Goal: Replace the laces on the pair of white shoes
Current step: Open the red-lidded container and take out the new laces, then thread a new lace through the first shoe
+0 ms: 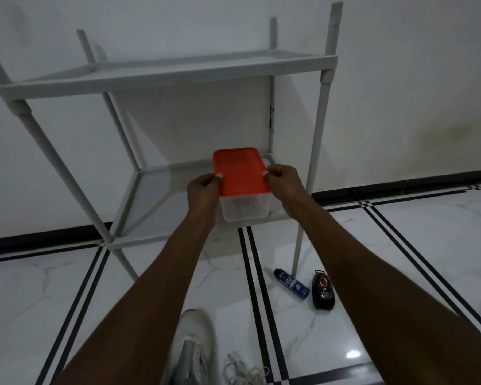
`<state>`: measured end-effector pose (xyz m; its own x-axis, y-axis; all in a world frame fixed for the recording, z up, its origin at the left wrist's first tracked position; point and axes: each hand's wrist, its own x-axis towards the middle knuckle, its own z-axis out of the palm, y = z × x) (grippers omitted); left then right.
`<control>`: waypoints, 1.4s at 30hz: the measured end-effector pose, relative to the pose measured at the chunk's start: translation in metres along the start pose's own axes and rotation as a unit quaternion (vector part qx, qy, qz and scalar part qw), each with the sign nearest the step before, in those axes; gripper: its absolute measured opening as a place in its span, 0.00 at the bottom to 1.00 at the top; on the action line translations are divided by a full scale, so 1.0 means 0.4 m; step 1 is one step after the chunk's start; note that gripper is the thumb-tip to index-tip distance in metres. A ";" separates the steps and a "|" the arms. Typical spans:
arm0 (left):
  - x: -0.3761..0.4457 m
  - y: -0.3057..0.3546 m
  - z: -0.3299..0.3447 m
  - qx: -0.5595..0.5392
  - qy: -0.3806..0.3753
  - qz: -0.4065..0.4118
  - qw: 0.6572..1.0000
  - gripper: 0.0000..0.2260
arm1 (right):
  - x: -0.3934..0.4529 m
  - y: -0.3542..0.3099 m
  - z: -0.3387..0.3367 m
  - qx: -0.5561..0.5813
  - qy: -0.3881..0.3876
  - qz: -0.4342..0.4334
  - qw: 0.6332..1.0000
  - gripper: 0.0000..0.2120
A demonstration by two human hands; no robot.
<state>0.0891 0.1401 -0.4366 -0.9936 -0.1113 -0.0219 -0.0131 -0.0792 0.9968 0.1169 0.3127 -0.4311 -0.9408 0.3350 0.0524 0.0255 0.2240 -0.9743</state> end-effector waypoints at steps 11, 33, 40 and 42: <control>0.099 -0.075 0.025 -0.003 0.021 -0.034 0.999 0.12 | 0.111 0.057 0.012 -0.075 -0.010 -0.018 0.997 0.10; -0.361 -0.725 -0.217 0.442 -0.087 -0.127 0.884 0.05 | -0.350 0.672 0.102 -0.125 -0.209 0.144 0.959 0.08; -0.363 -0.843 -0.258 0.589 -0.258 -0.064 0.763 0.07 | -0.421 0.805 0.134 -0.191 -0.298 0.172 0.919 0.11; -0.365 -0.843 -0.268 0.623 -0.292 -0.040 0.725 0.07 | -0.420 0.811 0.144 -0.170 -0.306 0.156 0.924 0.12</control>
<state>0.2505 0.0768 -0.7780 -0.8577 0.3109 -0.4096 0.1960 0.9341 0.2985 0.2638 0.2763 -0.7684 -0.8824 -0.1253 -0.4534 0.3337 0.5126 -0.7911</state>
